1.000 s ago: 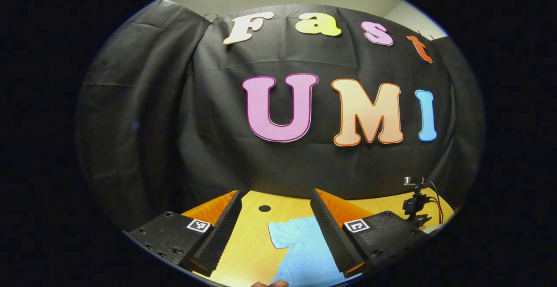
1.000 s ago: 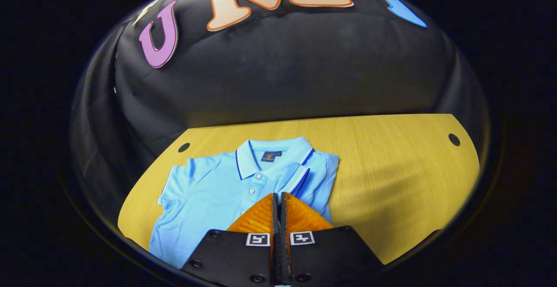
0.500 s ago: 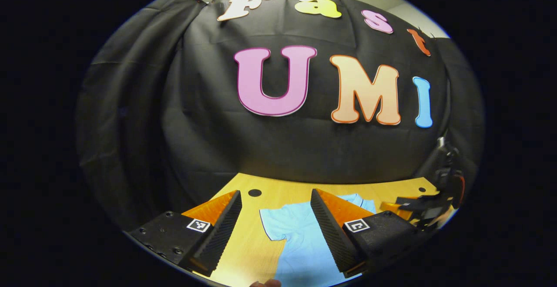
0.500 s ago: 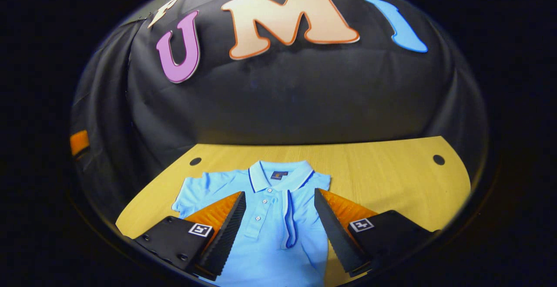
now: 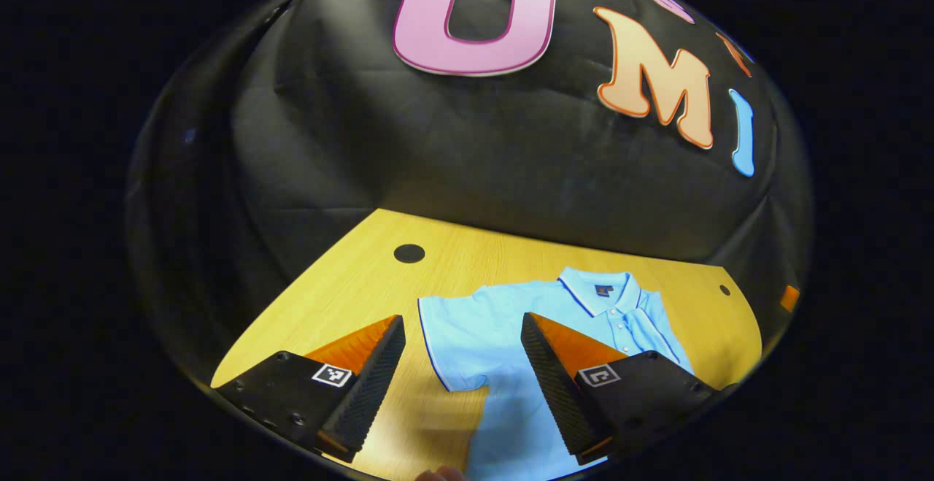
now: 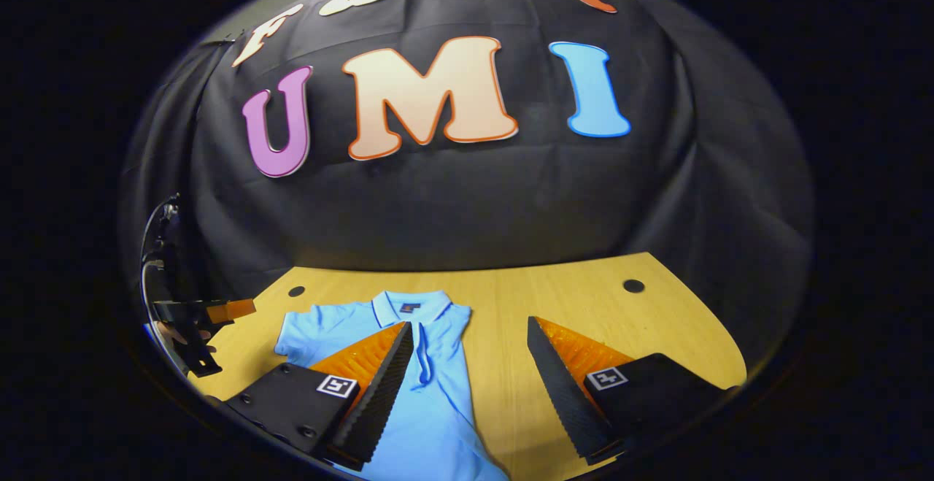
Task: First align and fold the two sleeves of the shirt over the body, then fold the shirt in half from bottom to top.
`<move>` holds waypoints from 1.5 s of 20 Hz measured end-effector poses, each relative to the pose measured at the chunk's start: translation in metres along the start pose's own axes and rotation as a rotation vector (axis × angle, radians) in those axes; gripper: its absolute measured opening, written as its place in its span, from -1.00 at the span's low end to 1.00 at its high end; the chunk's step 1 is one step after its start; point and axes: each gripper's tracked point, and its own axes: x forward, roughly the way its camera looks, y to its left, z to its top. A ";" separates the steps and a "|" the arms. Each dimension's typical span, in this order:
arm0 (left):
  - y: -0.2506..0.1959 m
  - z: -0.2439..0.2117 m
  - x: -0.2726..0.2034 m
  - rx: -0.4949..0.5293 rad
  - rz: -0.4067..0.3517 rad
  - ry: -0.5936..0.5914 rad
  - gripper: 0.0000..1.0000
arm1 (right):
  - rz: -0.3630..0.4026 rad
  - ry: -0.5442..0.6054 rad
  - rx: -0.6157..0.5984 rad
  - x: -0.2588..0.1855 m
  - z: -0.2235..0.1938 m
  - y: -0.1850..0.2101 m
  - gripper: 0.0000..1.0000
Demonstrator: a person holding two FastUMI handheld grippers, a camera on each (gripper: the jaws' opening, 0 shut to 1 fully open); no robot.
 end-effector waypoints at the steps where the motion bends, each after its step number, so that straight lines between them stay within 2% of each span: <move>1: 0.005 -0.009 0.014 0.003 0.005 0.009 0.92 | -0.018 0.002 0.024 -0.009 -0.004 -0.005 0.95; 3: 0.014 -0.023 0.040 0.020 0.031 0.035 0.92 | -0.064 0.001 0.047 -0.030 -0.009 -0.019 0.95; 6: 0.027 -0.036 0.066 0.002 0.087 0.069 0.92 | -0.155 -0.022 0.013 -0.057 -0.007 -0.044 0.95; 8: 0.031 -0.044 0.080 -0.018 0.097 0.104 0.92 | -0.174 -0.024 0.009 -0.068 -0.006 -0.049 0.96; 13: 0.041 -0.066 0.087 0.018 0.157 0.180 0.92 | -0.188 -0.055 0.049 -0.073 0.010 -0.058 0.95; 15: 0.038 -0.067 0.089 0.033 0.151 0.183 0.94 | -0.188 -0.055 0.043 -0.071 0.009 -0.059 0.95; 16: 0.037 -0.069 0.089 0.034 0.142 0.184 0.91 | -0.186 -0.054 0.045 -0.069 0.009 -0.059 0.86; 17: 0.032 -0.067 0.090 0.034 0.134 0.178 0.88 | -0.182 -0.048 0.049 -0.067 0.007 -0.058 0.86; 18: 0.030 -0.069 0.092 0.029 0.124 0.172 0.53 | -0.176 -0.044 0.054 -0.067 0.004 -0.057 0.95; 20: 0.024 -0.065 0.093 -0.015 0.096 0.148 -0.13 | -0.172 -0.036 0.051 -0.066 0.000 -0.057 0.95; 21: 0.021 -0.065 0.091 -0.028 0.088 0.144 -0.46 | -0.172 -0.035 0.045 -0.066 0.000 -0.057 0.86; 22: 0.020 -0.064 0.090 -0.030 0.091 0.140 -0.92 | -0.171 -0.034 0.040 -0.066 0.000 -0.058 0.86; 25: 0.019 -0.066 0.089 0.023 0.116 0.165 -1.00 | -0.173 -0.033 0.035 -0.070 -0.002 -0.061 0.86; 28: -0.009 -0.063 0.083 0.024 0.077 0.181 -1.00 | -0.169 -0.033 0.048 -0.074 -0.002 -0.065 0.86; 29: -0.018 -0.058 0.080 0.021 0.062 0.168 -1.00 | -0.167 -0.035 0.047 -0.076 -0.002 -0.066 0.95; 30: -0.026 -0.051 0.079 0.027 0.053 0.148 -1.00 | -0.168 -0.036 0.045 -0.079 -0.002 -0.068 0.86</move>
